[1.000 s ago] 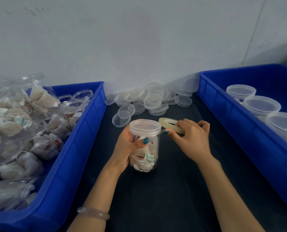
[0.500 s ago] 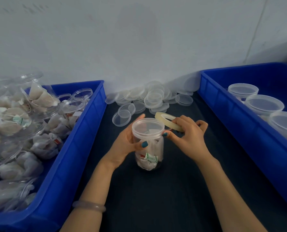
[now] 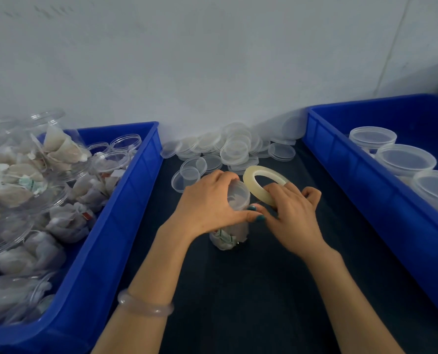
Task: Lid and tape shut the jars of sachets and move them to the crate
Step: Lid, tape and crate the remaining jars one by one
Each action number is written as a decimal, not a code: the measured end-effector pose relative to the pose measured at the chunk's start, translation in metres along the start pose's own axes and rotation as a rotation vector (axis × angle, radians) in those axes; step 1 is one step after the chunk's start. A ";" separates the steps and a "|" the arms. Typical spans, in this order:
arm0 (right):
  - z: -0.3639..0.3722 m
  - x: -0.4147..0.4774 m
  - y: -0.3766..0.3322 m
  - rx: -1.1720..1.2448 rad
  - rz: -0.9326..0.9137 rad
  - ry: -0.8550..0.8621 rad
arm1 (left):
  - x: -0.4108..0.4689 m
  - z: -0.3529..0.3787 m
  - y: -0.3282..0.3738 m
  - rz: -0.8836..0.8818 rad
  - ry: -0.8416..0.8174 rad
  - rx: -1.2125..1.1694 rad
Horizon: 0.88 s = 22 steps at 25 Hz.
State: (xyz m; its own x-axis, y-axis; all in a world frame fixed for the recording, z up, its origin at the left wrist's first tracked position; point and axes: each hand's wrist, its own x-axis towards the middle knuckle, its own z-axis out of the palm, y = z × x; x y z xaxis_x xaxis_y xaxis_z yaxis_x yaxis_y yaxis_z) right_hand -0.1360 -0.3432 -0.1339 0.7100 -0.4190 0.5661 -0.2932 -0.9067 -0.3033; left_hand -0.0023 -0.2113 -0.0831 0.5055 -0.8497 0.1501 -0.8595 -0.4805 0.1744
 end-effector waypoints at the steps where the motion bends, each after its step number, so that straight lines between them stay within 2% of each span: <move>1: -0.002 0.000 0.005 -0.013 -0.023 -0.026 | 0.000 0.001 -0.001 0.002 0.013 -0.015; 3: -0.005 0.001 0.010 -0.035 -0.046 -0.037 | 0.000 0.002 -0.004 0.012 0.038 -0.029; 8: 0.006 0.007 0.003 -0.080 0.032 -0.064 | -0.002 0.003 -0.006 0.060 0.081 -0.129; 16: 0.022 0.021 0.000 0.012 0.161 -0.024 | 0.001 0.006 -0.004 0.060 0.119 -0.160; 22: 0.032 0.026 -0.013 -0.135 0.300 0.039 | 0.007 0.008 -0.006 0.023 0.124 -0.125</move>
State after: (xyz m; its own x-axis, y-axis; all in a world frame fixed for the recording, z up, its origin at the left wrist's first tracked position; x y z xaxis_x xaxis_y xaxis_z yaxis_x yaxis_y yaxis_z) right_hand -0.0935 -0.3404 -0.1394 0.5548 -0.6677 0.4963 -0.5699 -0.7396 -0.3581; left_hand 0.0057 -0.2162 -0.0907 0.4982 -0.8230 0.2730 -0.8586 -0.4242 0.2878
